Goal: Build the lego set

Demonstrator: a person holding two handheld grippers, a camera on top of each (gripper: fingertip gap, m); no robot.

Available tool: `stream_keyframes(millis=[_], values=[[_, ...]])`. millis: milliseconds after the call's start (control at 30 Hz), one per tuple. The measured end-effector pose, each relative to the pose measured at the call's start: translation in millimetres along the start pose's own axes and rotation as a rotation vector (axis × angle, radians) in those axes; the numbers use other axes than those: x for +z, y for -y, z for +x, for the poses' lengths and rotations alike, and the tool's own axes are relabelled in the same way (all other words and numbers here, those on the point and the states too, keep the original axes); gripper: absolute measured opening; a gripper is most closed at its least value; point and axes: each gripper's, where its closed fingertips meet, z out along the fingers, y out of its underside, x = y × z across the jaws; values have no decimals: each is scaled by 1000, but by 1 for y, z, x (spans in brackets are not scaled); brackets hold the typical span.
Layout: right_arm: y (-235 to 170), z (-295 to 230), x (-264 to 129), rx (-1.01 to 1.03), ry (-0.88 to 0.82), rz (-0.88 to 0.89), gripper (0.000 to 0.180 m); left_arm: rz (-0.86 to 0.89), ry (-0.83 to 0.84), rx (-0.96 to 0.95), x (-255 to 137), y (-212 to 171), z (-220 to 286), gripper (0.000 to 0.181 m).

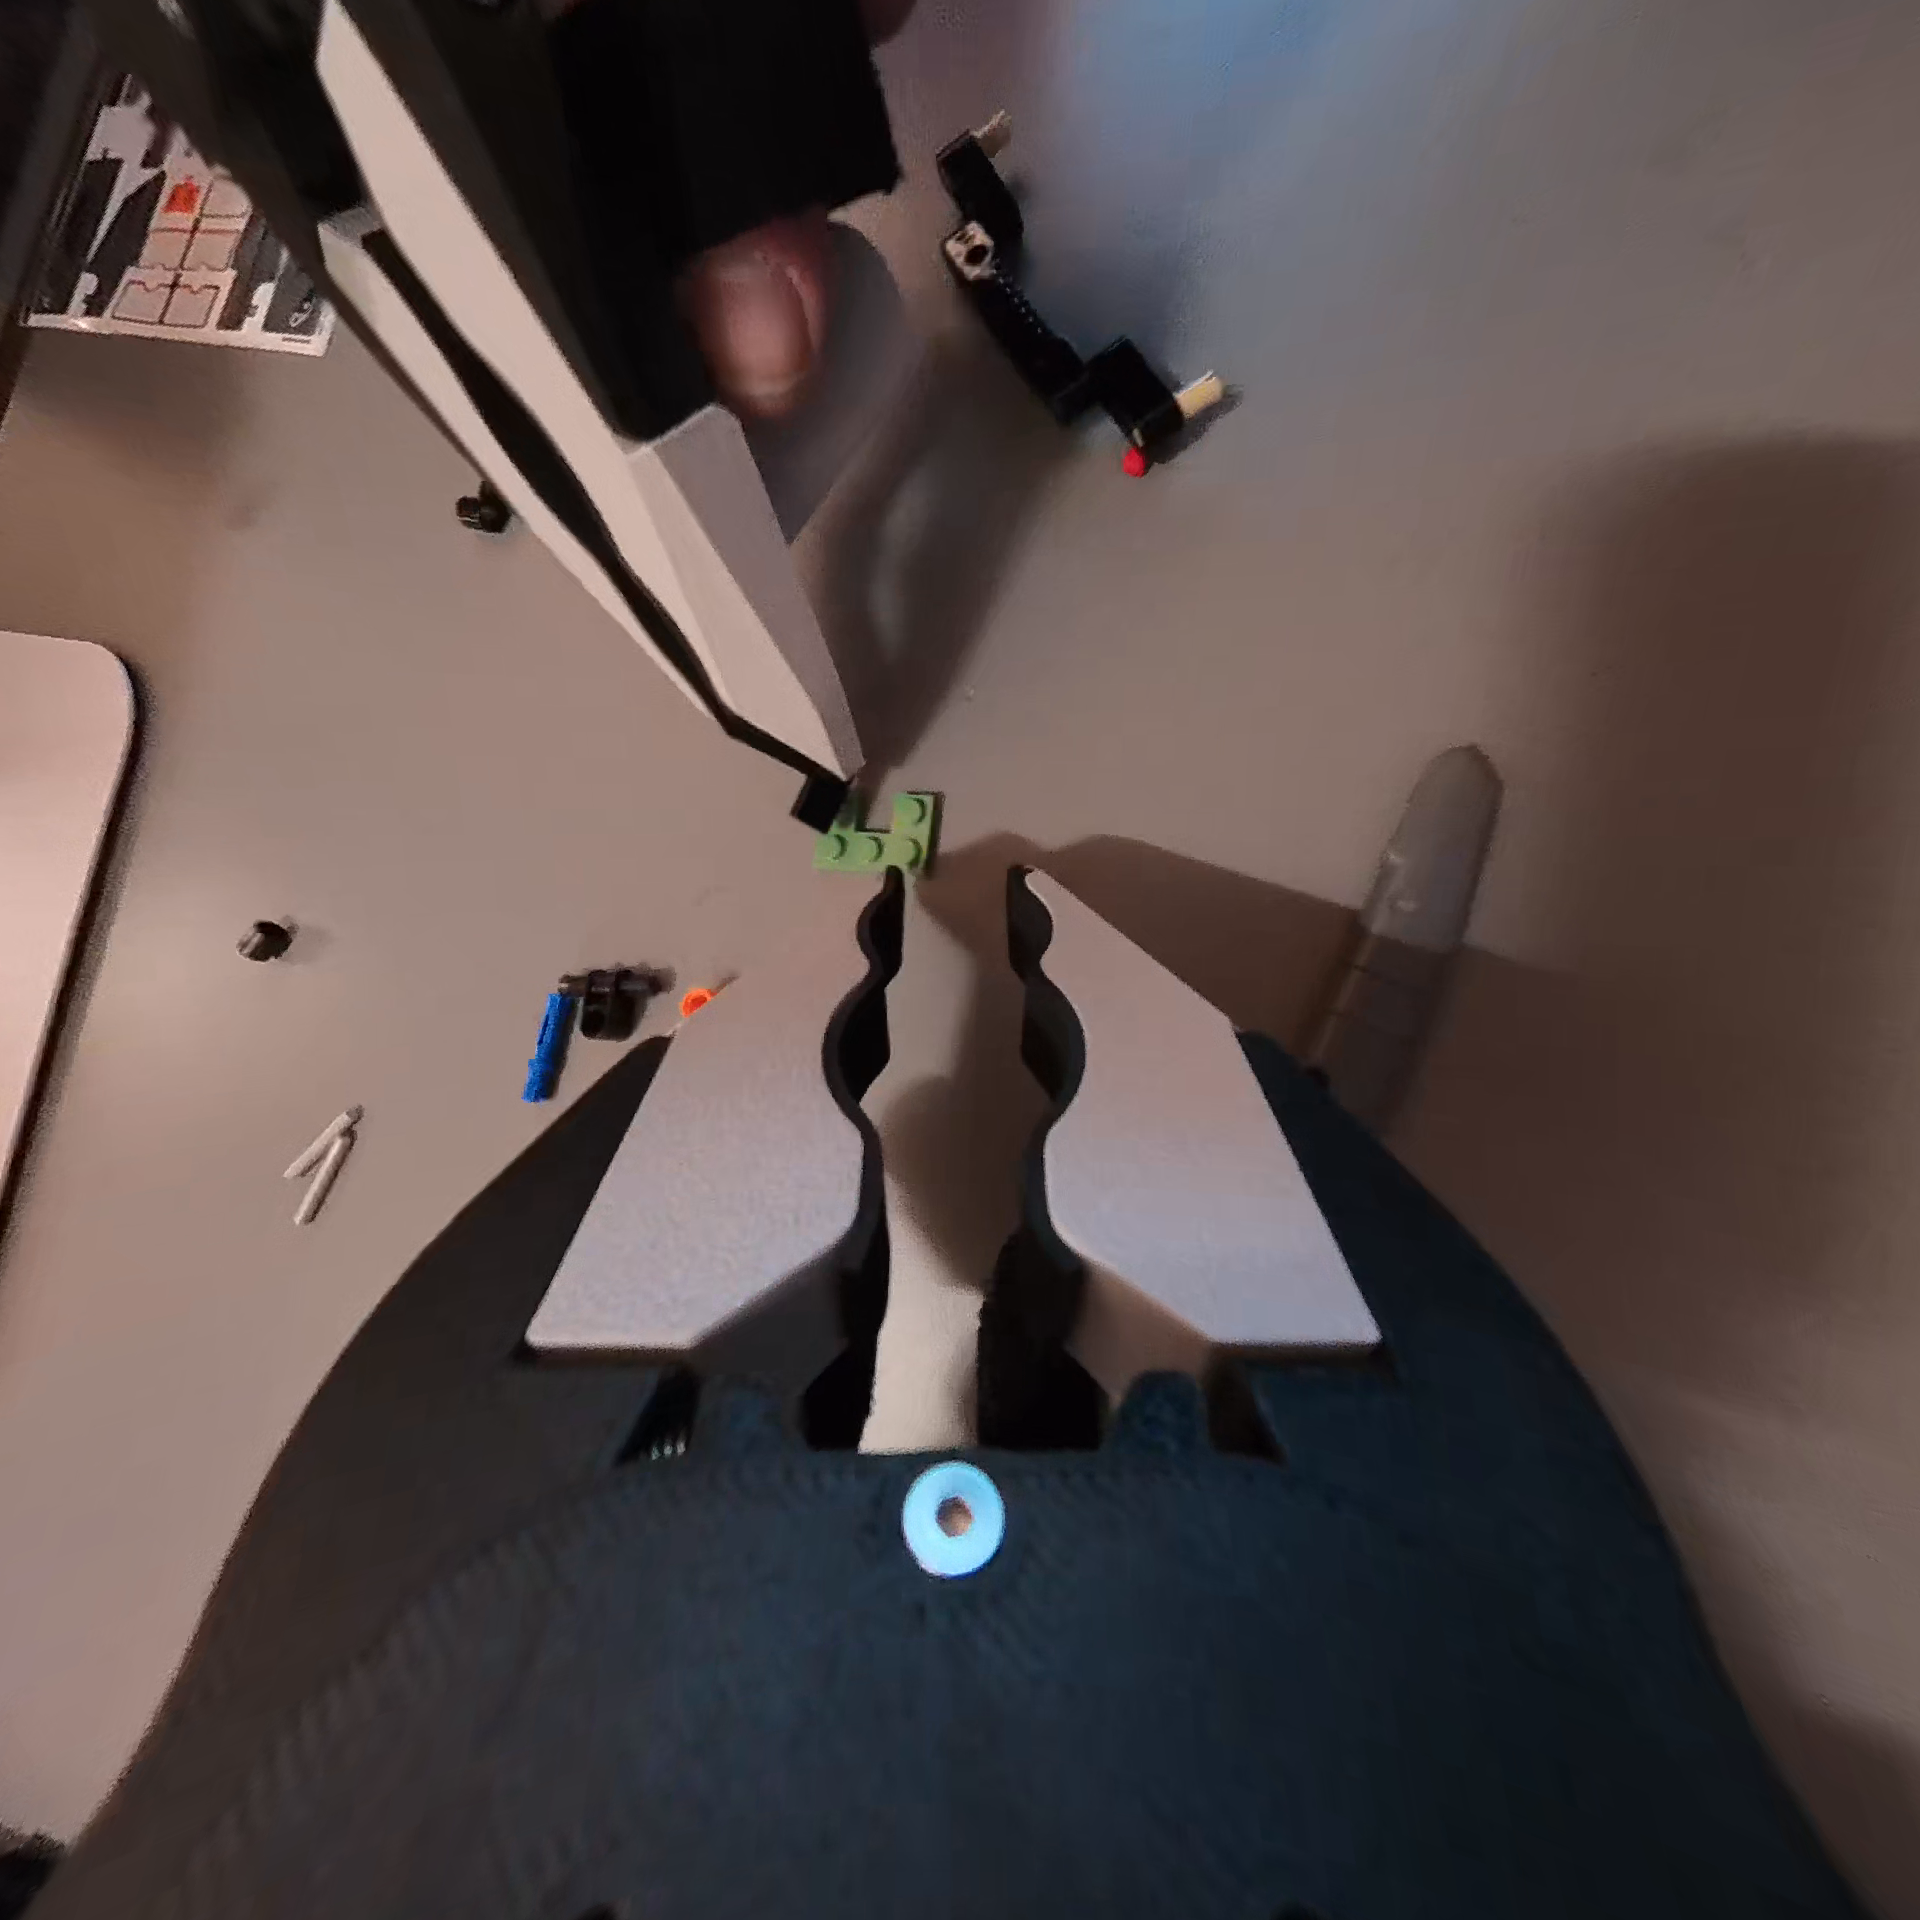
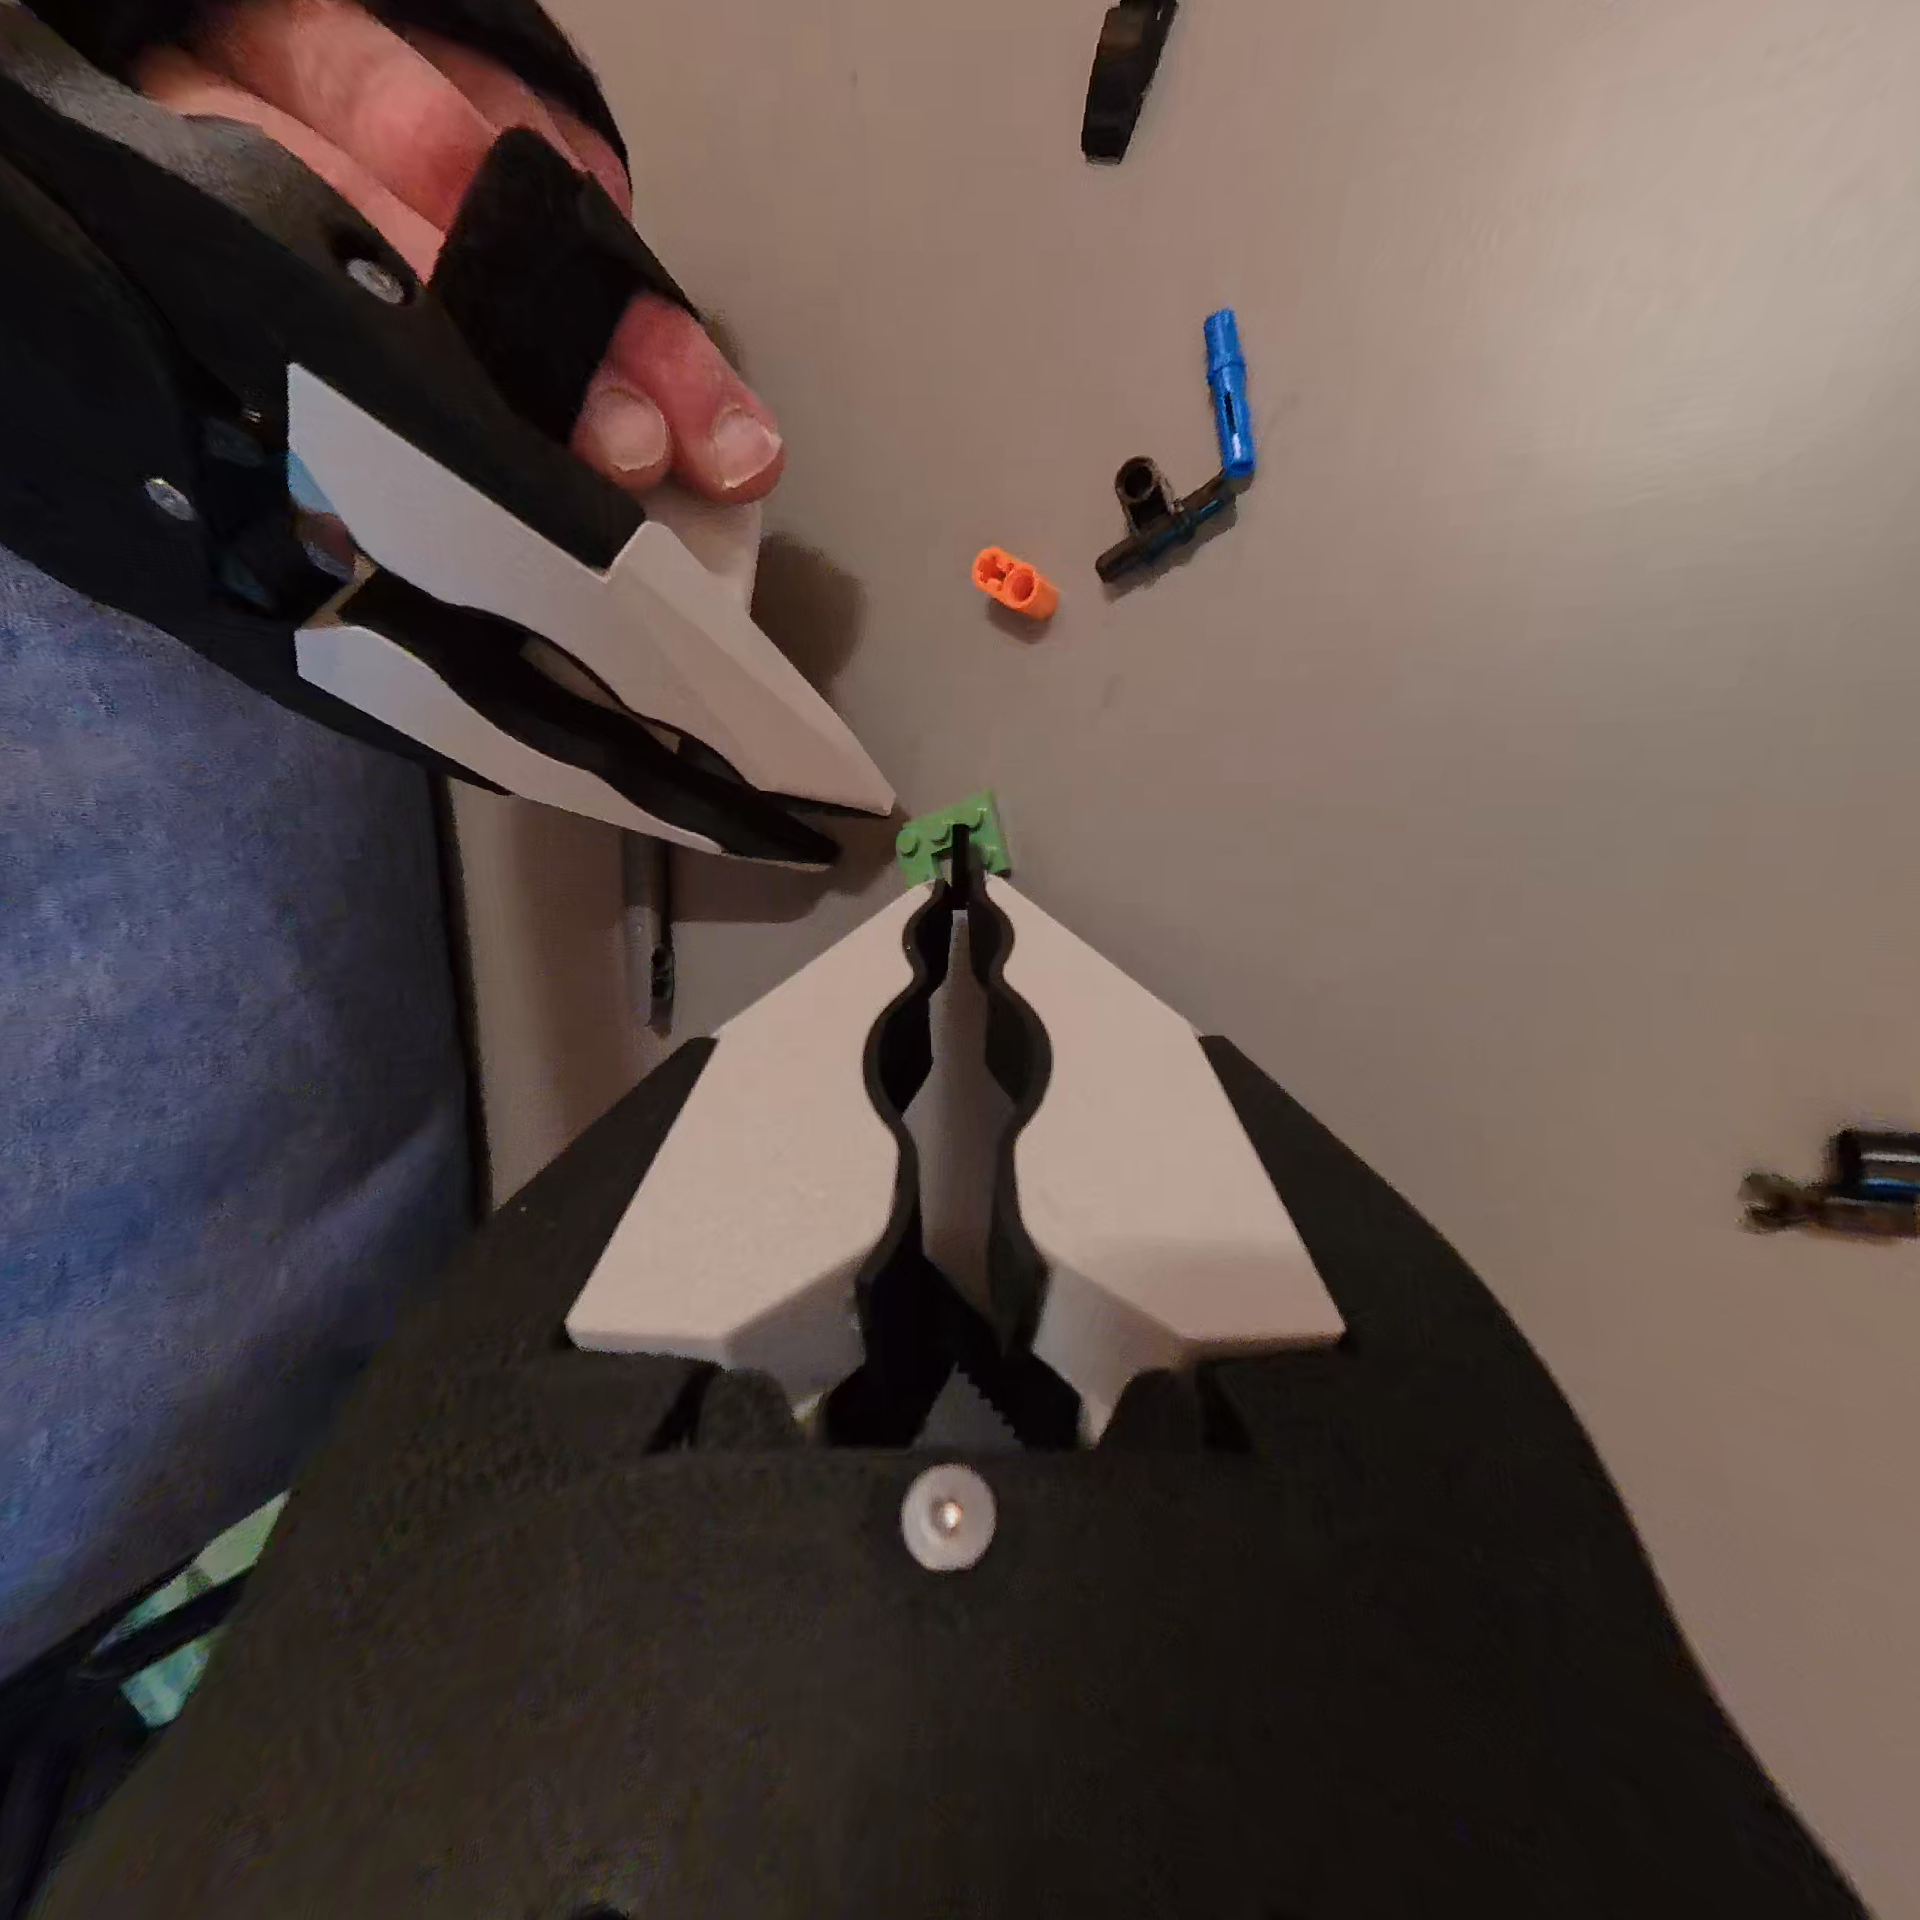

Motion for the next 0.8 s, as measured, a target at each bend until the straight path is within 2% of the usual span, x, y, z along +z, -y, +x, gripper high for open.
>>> stream_keyframes(millis=[333,800], values=[[2,-3,6,-23,74,-168,1,-12,40,69,-2,0,-10,20],[3,-4,7,6,97,-230,1,-21,47,107,4,1,-11,16]])
